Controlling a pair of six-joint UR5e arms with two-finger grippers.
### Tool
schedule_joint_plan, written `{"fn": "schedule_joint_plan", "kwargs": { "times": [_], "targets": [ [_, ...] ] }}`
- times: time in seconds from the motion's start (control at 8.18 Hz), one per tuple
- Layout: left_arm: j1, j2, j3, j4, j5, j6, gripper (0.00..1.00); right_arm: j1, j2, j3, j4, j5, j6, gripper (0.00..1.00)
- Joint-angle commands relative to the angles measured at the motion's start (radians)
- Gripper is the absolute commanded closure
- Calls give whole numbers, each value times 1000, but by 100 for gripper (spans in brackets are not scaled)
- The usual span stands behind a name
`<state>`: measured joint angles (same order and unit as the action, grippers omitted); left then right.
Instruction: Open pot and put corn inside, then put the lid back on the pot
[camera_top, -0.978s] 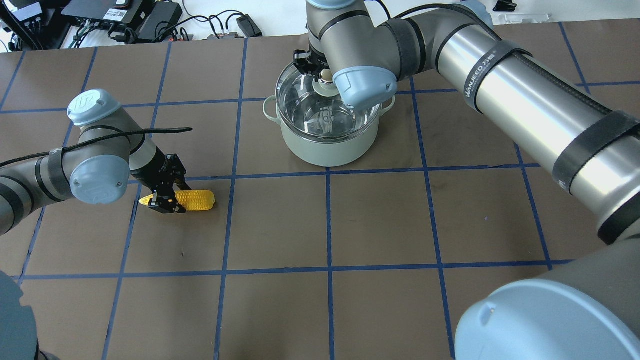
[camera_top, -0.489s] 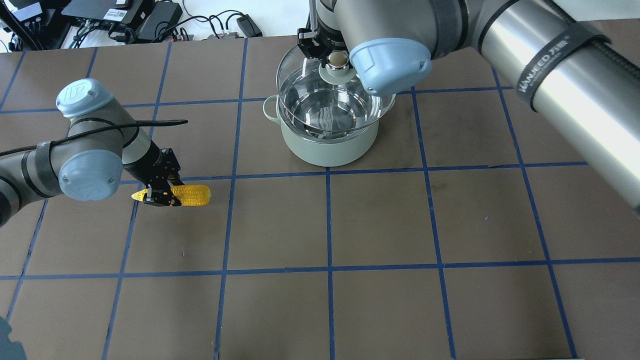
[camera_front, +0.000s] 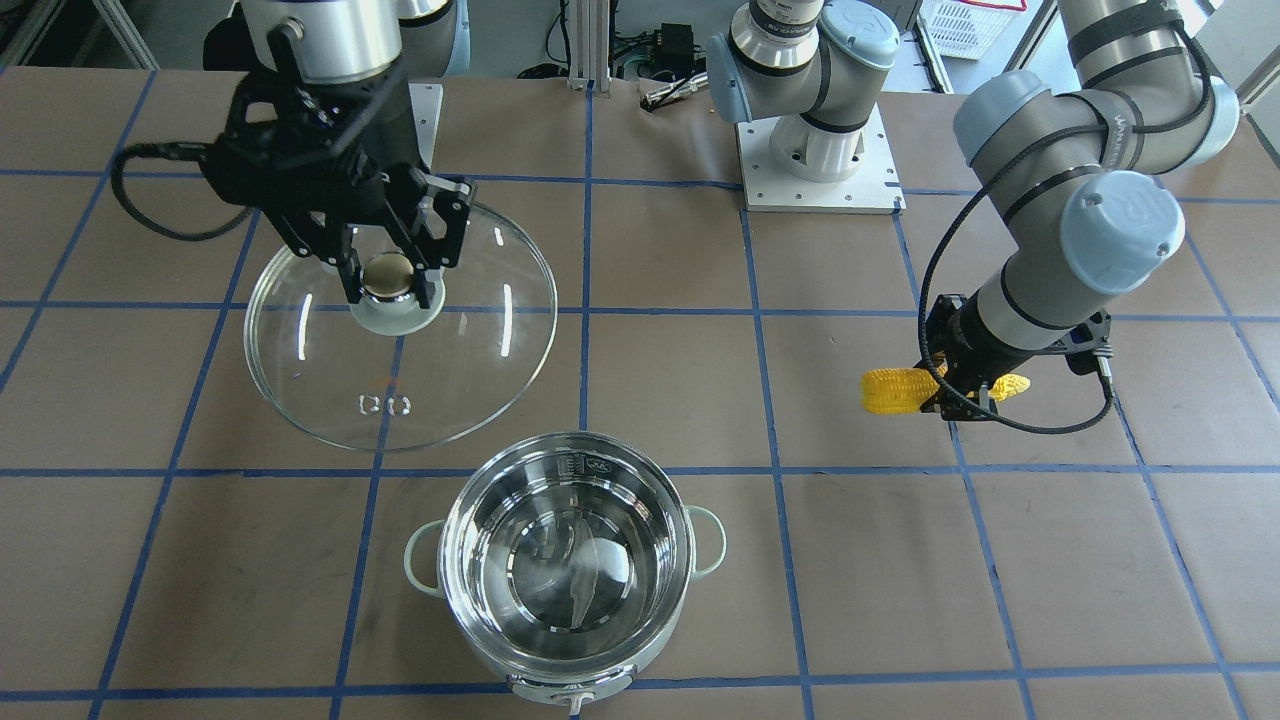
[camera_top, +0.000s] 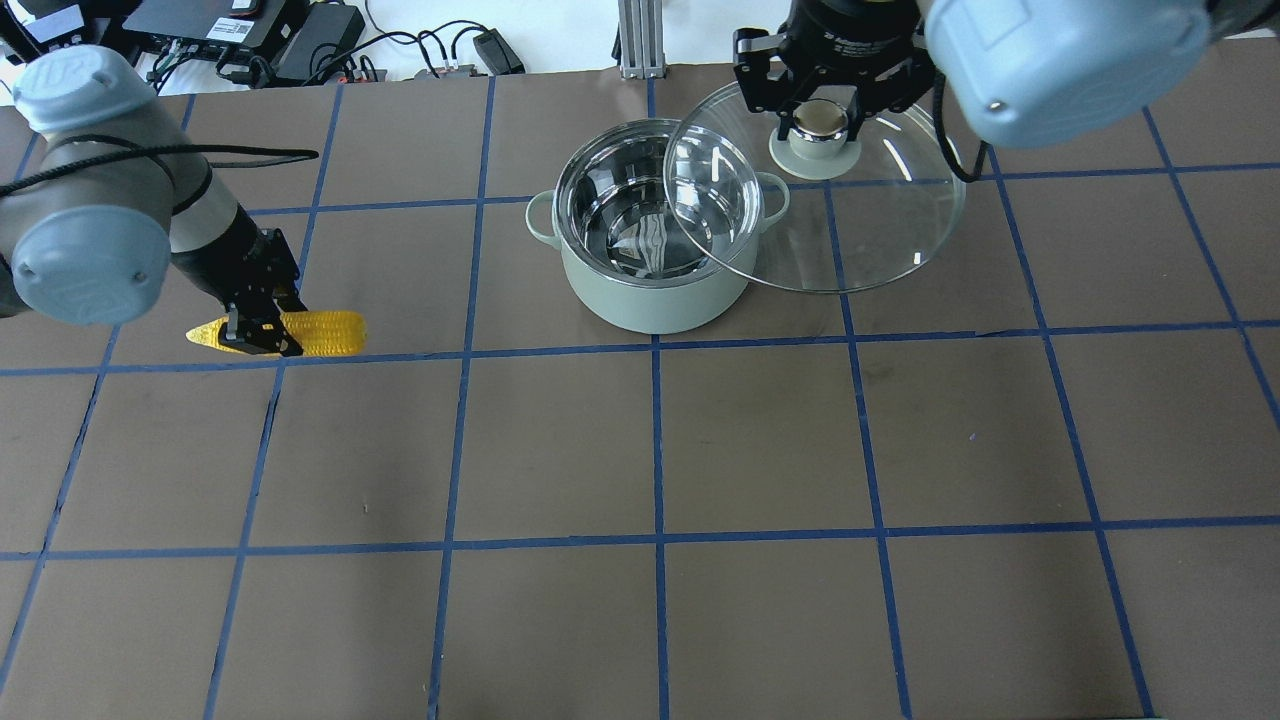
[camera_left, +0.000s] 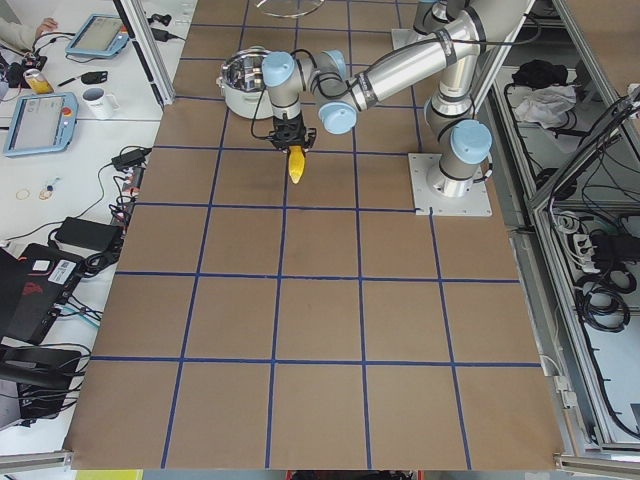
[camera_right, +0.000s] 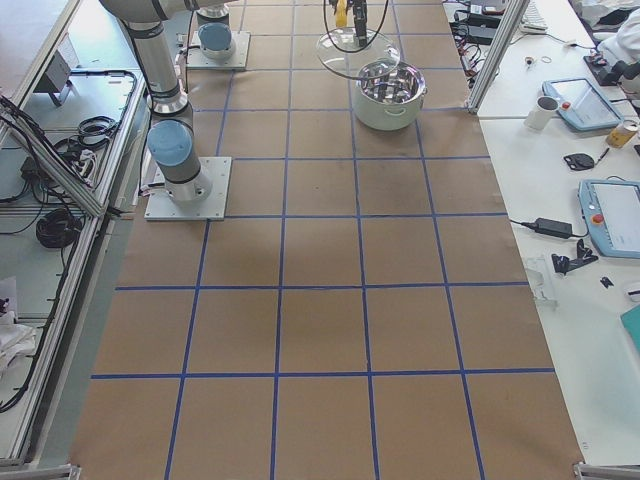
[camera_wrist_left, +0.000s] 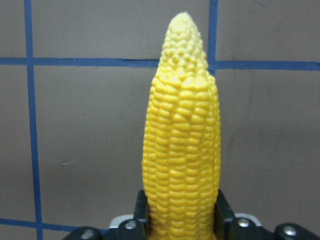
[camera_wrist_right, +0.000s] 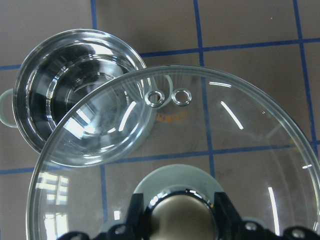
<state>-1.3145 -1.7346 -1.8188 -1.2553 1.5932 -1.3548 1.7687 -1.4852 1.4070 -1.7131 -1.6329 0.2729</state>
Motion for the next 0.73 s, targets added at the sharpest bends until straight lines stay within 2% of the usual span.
{"fn": "schedule_joint_plan", "kwargs": {
  "times": [0.0, 0.12, 0.37, 0.61],
  "targets": [
    [-18, -16, 227, -165, -105, -102, 100, -48, -84, 18, 121, 2, -43, 55],
    [-60, -20, 269, -177, -126, -139, 100, -48, -87, 20, 124, 2, -46, 55],
    [-165, -29, 315, -72, -185, -257, 100, -48, -93, 26, 130, 5, -47, 55],
    [-285, -74, 351, -21, -185, -367, 100, -48, -106, 39, 145, 8, -64, 57]
  ]
}}
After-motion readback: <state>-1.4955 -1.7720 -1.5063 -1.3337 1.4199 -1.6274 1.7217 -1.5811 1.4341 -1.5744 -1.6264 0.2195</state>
